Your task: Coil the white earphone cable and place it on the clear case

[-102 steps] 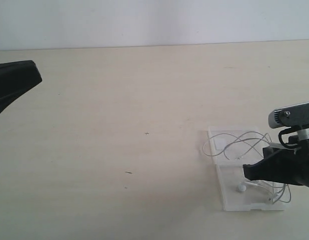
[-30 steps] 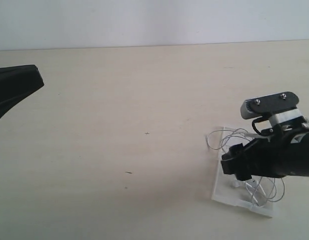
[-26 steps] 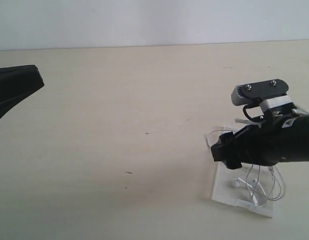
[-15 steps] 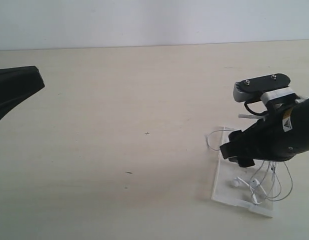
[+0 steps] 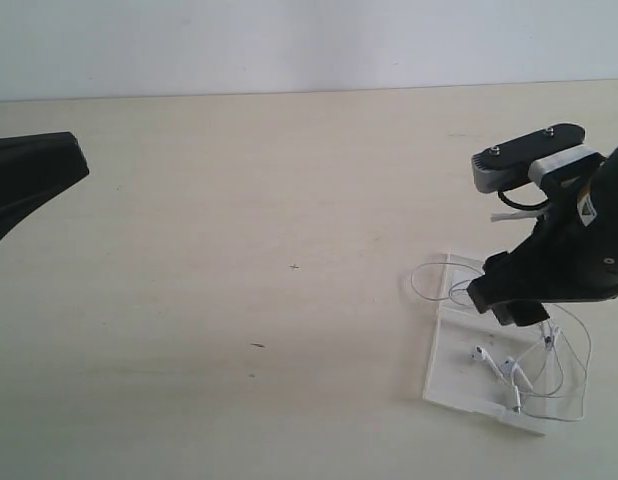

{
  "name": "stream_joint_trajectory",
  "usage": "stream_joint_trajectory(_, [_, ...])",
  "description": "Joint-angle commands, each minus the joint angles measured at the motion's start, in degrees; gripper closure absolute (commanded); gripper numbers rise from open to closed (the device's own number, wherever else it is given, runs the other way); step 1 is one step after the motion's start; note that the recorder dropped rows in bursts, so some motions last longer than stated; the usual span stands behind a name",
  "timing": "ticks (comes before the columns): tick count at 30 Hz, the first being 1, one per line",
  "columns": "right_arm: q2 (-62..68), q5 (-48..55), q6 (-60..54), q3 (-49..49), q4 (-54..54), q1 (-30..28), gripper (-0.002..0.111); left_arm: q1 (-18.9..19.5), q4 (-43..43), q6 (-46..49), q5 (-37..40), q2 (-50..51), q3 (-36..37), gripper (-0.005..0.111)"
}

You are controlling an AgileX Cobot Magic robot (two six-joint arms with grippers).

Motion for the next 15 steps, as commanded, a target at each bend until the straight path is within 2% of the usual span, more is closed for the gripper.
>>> stream_joint_trajectory(1, [-1.15, 5.63, 0.12, -3.55, -4.76, -0.31, 0.048, 0.10, 0.09, -0.37, -0.46, -0.42, 0.14, 0.107])
stream_joint_trajectory(3, [-3.96, 5.88, 2.63, -3.81, -7.48, -0.31, 0.068, 0.10, -0.03, -0.37, -0.46, -0.55, 0.14, 0.107])
stream_joint_trajectory(4, [-11.31, 3.67, 7.77, -1.56, -11.22, -0.31, 0.103, 0.10, -0.03, -1.38, -0.46, -1.50, 0.55, 0.107])
stream_joint_trajectory(5, [-22.69, -1.21, 12.33, 3.14, -11.30, 0.06, 0.108, 0.10, -0.03, -4.48, -0.46, -4.92, 1.54, 0.107])
stream_joint_trajectory(6, [-36.92, -5.97, 12.60, 8.59, -7.41, 0.55, 0.108, 0.10, -0.03, -9.05, -0.46, -11.17, 3.46, 0.107])
stream_joint_trajectory(8, [-49.69, -9.42, 9.64, 12.78, -0.68, 0.83, 0.108, 0.10, 0.06, -15.01, -0.46, -18.36, 5.59, 0.107])
stream_joint_trajectory(10, [-57.01, -9.96, 3.71, 14.49, 5.17, 0.83, 0.108, 0.10, -0.20, -18.65, -0.46, -23.96, 7.01, 0.107])
stream_joint_trajectory(12, [-64.63, -9.53, -3.22, 16.24, 12.21, 0.83, 0.108, 0.10, -0.20, -24.76, 6.93, -32.22, 8.73, 0.107])
stream_joint_trajectory(15, [-71.13, -11.01, -3.41, 17.20, 15.15, 0.83, 0.108, 0.10, -0.20, -30.35, 16.27, -43.21, 10.32, 0.107])
